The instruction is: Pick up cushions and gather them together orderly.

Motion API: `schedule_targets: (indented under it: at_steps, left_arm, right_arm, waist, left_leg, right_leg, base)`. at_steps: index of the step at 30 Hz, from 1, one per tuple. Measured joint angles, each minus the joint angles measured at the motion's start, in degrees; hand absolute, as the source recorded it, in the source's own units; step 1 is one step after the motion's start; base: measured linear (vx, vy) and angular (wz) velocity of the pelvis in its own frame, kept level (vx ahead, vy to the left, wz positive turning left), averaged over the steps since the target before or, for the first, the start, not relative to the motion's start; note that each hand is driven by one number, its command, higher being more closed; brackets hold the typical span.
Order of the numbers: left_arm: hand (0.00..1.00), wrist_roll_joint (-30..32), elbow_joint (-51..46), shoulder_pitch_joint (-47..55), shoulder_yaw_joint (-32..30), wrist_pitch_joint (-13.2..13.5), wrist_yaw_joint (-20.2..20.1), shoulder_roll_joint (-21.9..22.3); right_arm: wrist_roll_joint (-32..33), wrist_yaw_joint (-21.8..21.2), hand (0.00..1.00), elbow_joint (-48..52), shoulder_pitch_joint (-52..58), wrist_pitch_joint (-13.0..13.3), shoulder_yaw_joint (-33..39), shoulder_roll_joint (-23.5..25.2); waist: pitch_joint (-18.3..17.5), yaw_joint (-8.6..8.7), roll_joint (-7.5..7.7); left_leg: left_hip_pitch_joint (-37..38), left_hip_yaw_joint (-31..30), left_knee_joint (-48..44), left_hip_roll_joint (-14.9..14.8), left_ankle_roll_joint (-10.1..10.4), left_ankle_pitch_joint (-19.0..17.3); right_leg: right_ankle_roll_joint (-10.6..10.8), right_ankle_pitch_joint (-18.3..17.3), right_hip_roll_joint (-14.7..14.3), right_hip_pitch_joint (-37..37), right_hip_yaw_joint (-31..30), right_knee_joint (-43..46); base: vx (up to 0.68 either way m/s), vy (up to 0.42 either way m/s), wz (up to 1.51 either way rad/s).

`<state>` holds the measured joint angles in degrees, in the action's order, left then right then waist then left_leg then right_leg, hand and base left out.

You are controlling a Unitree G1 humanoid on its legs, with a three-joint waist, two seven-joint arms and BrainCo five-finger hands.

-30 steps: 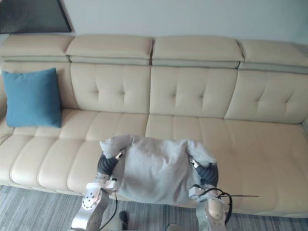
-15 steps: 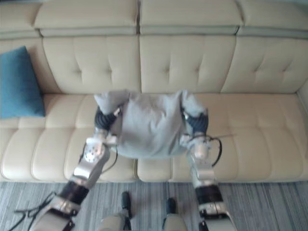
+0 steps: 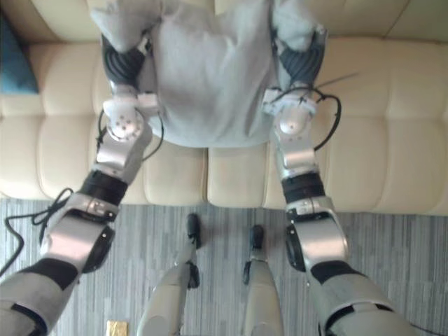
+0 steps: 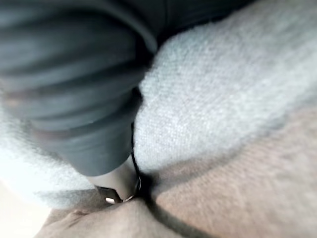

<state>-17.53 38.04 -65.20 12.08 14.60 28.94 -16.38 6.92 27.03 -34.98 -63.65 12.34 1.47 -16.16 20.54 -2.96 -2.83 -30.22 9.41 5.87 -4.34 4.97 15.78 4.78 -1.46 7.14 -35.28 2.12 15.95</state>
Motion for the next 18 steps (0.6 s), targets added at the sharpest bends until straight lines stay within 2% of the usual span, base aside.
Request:
schedule_targets:
  at_steps: [2, 5, 10, 13, 14, 18]
  left_arm:
    - [0.0, 0.0, 0.9, -2.8, -1.4, 0.1, 0.0, -0.3]
    - [0.0, 0.1, 3.8, -6.6, -2.2, -0.1, -0.1, -1.2]
    - [0.0, -0.3, 5.8, -8.3, -4.5, -0.3, -2.0, -2.5]
    - [0.0, -4.0, 6.8, -8.3, -6.4, -0.4, -5.7, -6.4]
    - [0.0, -5.2, 7.0, -8.2, -8.4, -0.4, -7.5, -9.5]
    - [0.0, -8.5, 6.6, -4.1, -12.8, -0.1, -10.4, -14.1]
  right_arm:
    - [0.4, 0.6, 0.0, 0.0, -2.6, 0.3, 1.6, -0.2]
    - [0.7, 0.6, 0.0, -1.2, -5.0, 0.3, 1.9, -0.6]
    - [7.4, -2.3, 0.0, -2.4, -6.5, 0.3, 3.6, -4.6]
    - [14.8, -5.6, 0.0, -4.2, -6.6, 0.3, 5.4, -10.1]
    - [18.7, -7.5, 0.0, -4.9, -5.9, 0.1, 6.8, -14.2]
    - [21.1, -10.4, 0.0, -4.8, -0.3, 0.0, 8.4, -19.7]
  waist:
    - [0.3, -0.01, -0.14]
    - [0.3, 0.04, -0.15]
    - [0.3, 0.1, -0.15]
    - [0.3, 0.17, -0.14]
    - [0.3, 0.08, -0.14]
    - [0.3, 0.32, -0.13]
  left_leg:
    - [-2.1, -0.9, 0.0, -0.2, 1.1, 0.7]
    - [-3.7, -0.8, 0.0, -0.6, 1.1, 0.8]
    - [-4.4, -0.6, 0.0, -1.2, 1.2, 0.6]
    - [-4.6, -0.6, 0.0, -1.3, 1.3, 0.5]
    - [-4.4, -0.6, 0.0, -1.2, 1.3, 0.5]
    - [-1.9, -0.4, 0.0, -1.2, 1.2, 0.6]
  right_leg:
    - [0.0, 0.0, -0.1, -2.1, 0.1, 0.3]
    - [-0.3, -0.2, -0.3, -4.4, 0.0, 1.7]
    - [-0.6, -0.4, -0.4, -5.6, 0.3, 2.8]
    - [-0.6, -0.4, -0.4, -5.8, 0.5, 3.3]
    - [-0.6, -0.5, -0.3, -5.7, 0.6, 3.6]
    - [-0.7, -1.1, -0.2, -3.1, 0.7, 3.8]
  base:
    - [0.0, -0.045, 0.04]
    - [-0.01, -0.043, -0.04]
    - [0.0, -0.006, 0.0]
    - [0.01, -0.014, 0.04]
    - [0.02, -0.016, 0.04]
    - [0.01, -0.016, 0.02]
